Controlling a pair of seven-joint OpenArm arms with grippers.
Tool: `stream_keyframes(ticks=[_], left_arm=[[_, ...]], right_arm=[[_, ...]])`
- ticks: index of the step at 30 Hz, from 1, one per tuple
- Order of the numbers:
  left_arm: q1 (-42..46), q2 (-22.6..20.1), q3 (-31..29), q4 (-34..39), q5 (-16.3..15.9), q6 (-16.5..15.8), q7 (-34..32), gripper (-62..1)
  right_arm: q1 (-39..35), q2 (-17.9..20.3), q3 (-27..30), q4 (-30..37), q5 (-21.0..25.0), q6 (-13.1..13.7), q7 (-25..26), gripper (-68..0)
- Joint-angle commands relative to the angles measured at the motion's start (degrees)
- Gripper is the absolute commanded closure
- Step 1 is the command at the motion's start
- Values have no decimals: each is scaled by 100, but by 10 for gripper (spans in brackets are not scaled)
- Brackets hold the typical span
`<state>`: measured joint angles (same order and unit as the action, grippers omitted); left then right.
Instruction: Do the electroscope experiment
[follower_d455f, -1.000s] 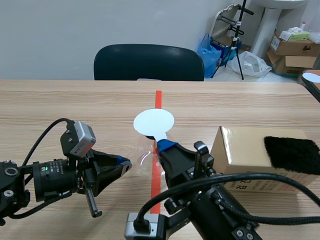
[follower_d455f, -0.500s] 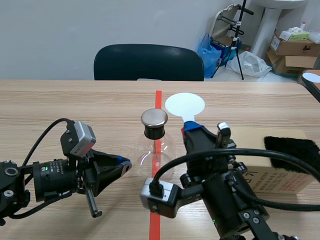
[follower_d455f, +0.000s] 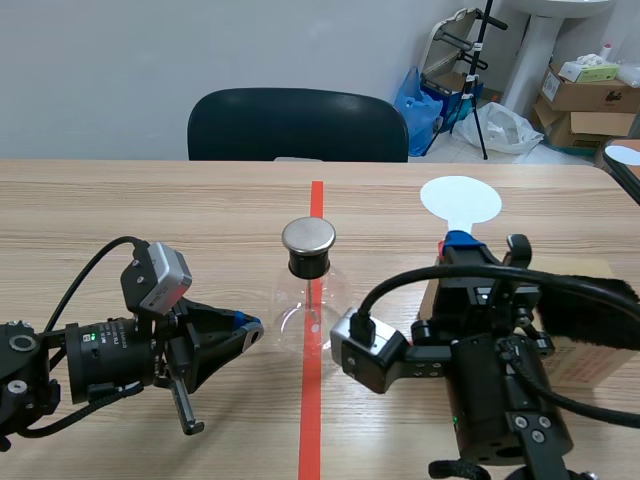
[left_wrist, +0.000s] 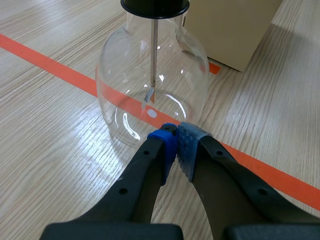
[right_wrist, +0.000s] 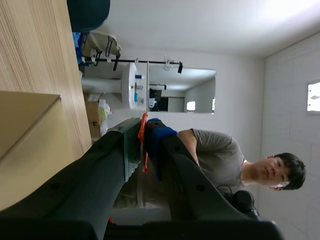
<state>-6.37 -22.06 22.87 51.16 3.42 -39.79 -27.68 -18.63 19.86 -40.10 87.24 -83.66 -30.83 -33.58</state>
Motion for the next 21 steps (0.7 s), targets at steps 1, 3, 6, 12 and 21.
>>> stream_keyframes(ticks=[1,3,6,12,21], left_arm=[[-46,13,-42,129,-79,-9,-87,-29],[-46,13,-42,129,-79,-9,-87,-29],[-46,13,-42,129,-79,-9,-87,-29],[-46,13,-39,129,-79,-9,-87,-30],[-46,13,-39,129,-79,-9,-87,-30]], right_arm=[[55,61,37,96,-4,-81,-76,-10],[55,61,37,96,-4,-81,-111,-10],[55,61,37,96,-4,-81,-175,-10],[55,61,37,96,-4,-81,-229,-10],[55,61,37,96,-4,-81,109,-10]])
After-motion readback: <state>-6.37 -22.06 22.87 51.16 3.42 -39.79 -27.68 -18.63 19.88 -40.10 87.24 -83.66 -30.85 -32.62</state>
